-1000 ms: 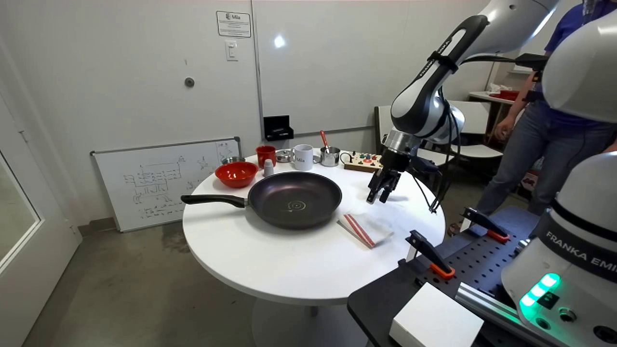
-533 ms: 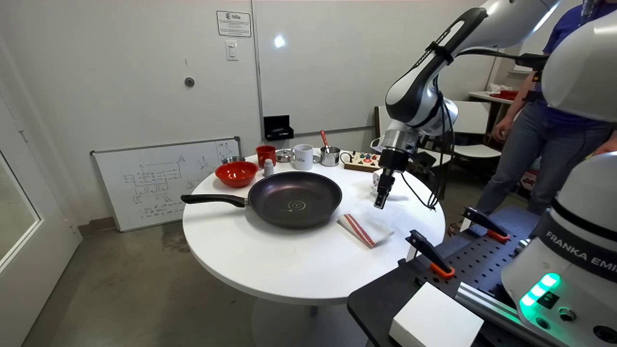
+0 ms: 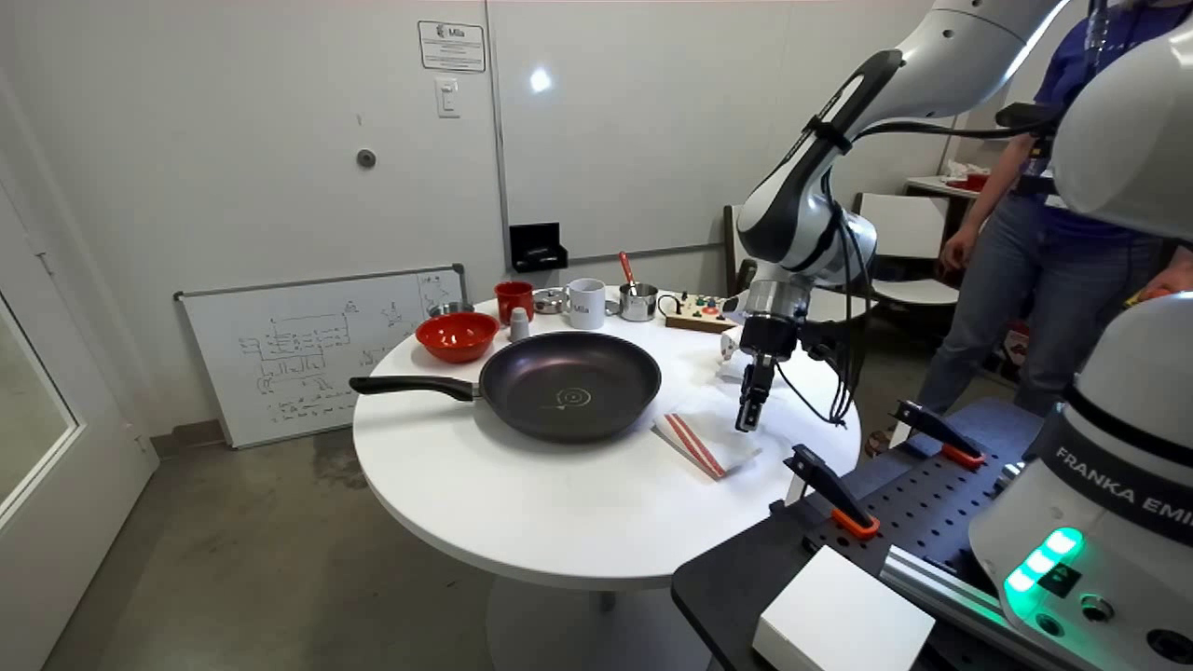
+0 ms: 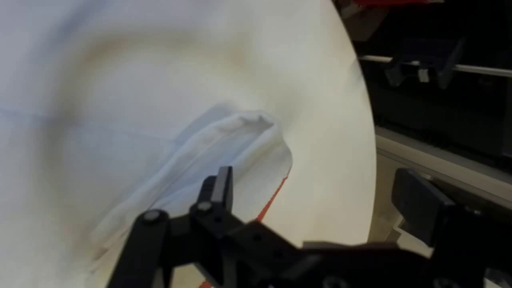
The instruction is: Pick up the kitchen towel and wipe the pan
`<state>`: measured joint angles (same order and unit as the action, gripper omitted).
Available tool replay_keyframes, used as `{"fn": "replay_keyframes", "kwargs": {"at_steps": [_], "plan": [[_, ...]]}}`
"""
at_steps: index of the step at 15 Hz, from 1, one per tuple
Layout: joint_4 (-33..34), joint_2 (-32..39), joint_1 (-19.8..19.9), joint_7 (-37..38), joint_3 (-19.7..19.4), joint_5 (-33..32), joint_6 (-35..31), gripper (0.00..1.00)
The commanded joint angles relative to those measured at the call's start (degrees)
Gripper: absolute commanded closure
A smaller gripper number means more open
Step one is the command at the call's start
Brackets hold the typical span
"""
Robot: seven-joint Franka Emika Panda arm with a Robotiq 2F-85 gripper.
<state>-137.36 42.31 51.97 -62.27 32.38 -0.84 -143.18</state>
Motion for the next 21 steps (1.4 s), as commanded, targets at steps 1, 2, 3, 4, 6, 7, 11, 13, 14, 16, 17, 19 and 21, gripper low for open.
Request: {"fn": "replay_keyframes", "kwargs": {"at_steps": [1,2,3,4,6,7,11,13,14,16,17,19,21], "plan": [[-0.4,0.3,-5.7,-2.4,-3.1,4.6,-9.2,0.00],[-0.5,0.2,-7.1,-2.3,-3.8,4.8,-11.6,0.00],[-0.5,0.4,-7.7,-2.3,-3.8,5.2,-12.9,0.00],[-0.5,0.4,-8.7,-2.0,-4.2,5.2,-14.6,0.00],[-0.5,0.5,-9.8,-1.6,-4.6,5.2,-16.8,0.00],[-0.8,0.3,-11.0,-0.7,-5.4,4.9,-18.8,0.00],[-1.0,-0.1,-13.4,2.6,-7.6,4.2,-24.7,0.00],[-0.7,-0.1,-14.1,4.7,-8.6,3.8,-26.3,0.00],[-0.6,-0.1,-14.4,5.9,-9.0,3.7,-26.4,0.00],[0.1,0.1,-14.9,8.6,-9.7,3.8,-24.7,0.00],[0.4,0.2,-14.6,9.3,-9.6,3.7,-23.6,0.00],[0.7,0.4,-14.6,10.9,-9.8,3.8,-22.6,0.00],[1.0,0.5,-14.4,12.0,-9.7,3.9,-21.6,0.00]]}}
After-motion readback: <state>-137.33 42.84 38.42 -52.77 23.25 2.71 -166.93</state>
